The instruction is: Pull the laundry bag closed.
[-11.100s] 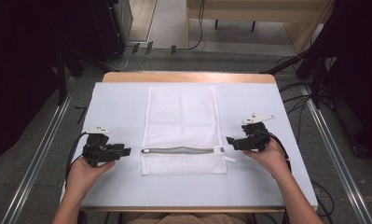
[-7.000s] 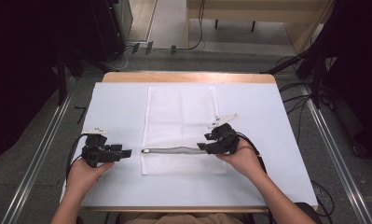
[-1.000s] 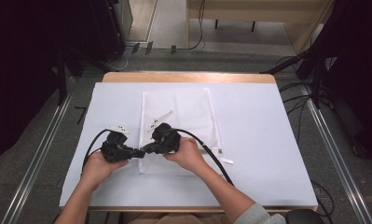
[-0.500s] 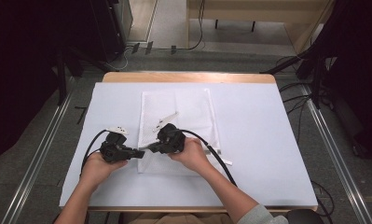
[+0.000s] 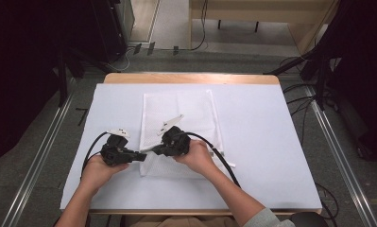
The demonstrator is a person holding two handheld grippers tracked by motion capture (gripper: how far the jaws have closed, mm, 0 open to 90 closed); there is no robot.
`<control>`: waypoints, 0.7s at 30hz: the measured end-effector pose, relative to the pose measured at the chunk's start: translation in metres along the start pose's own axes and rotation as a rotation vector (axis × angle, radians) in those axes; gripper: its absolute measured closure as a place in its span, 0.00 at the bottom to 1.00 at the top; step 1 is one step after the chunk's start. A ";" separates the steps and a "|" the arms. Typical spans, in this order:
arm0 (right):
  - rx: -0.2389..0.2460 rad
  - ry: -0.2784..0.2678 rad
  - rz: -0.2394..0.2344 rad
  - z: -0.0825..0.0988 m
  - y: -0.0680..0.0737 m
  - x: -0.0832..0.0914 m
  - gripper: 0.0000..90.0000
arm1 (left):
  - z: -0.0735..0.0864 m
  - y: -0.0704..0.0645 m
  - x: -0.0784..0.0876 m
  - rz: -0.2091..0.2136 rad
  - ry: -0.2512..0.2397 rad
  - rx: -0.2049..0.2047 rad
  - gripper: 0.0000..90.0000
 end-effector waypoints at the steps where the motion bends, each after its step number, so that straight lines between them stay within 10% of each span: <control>1: -0.004 0.004 0.000 0.001 -0.002 0.000 0.98 | 0.000 0.000 0.000 0.000 0.005 0.001 0.98; 21: -0.047 0.017 0.009 0.015 -0.012 0.013 0.98 | 0.000 -0.001 0.000 -0.006 0.000 -0.008 0.98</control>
Point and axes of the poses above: each handheld gripper's, and its own axes: x roughly backward along the jaws, z roughly out of its underside, y roughly to its left, the point moved 6 cm from there along -x, roughly forward along the jaws
